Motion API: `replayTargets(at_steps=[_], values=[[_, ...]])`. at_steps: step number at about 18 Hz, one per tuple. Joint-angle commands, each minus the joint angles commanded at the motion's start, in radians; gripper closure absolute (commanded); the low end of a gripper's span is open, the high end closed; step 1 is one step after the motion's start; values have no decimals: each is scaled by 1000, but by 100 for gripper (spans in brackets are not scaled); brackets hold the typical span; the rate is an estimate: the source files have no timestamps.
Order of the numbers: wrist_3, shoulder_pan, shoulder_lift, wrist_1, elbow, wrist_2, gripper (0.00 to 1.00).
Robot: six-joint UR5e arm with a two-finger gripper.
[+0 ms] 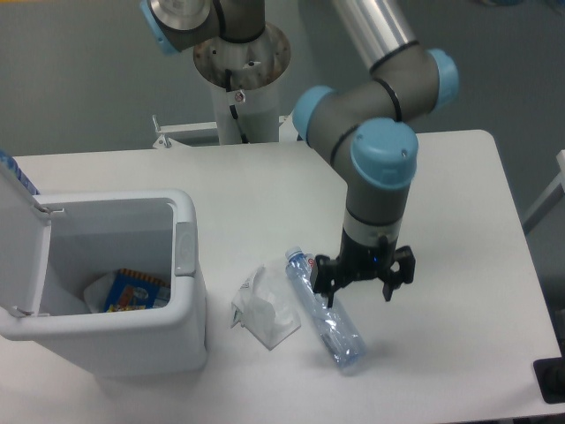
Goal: Place the trash in the trash can
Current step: 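Close the gripper on the bottle's cap end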
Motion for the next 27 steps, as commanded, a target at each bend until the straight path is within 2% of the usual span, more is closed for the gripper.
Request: replayTargets(at_steps=[1, 2, 4, 10, 14, 17, 20, 22, 25, 27], values=[[-2, 0, -11, 9, -3, 0, 0], [-2, -6, -46, 26, -14, 27, 0], [-3, -23, -68, 34, -11, 58, 0], [-20, -37, -101, 54, -14, 74, 0], [-23, -46, -130, 104, -14, 113, 0], [-23, -51, -138, 106, -14, 121, 0], [-23, -52, -135, 104, -15, 129, 13], [-23, -52, -134, 104, -14, 129, 28], [-20, -51, -126, 104, -11, 129, 37], [-17, -51, -127, 104, -5, 129, 37]])
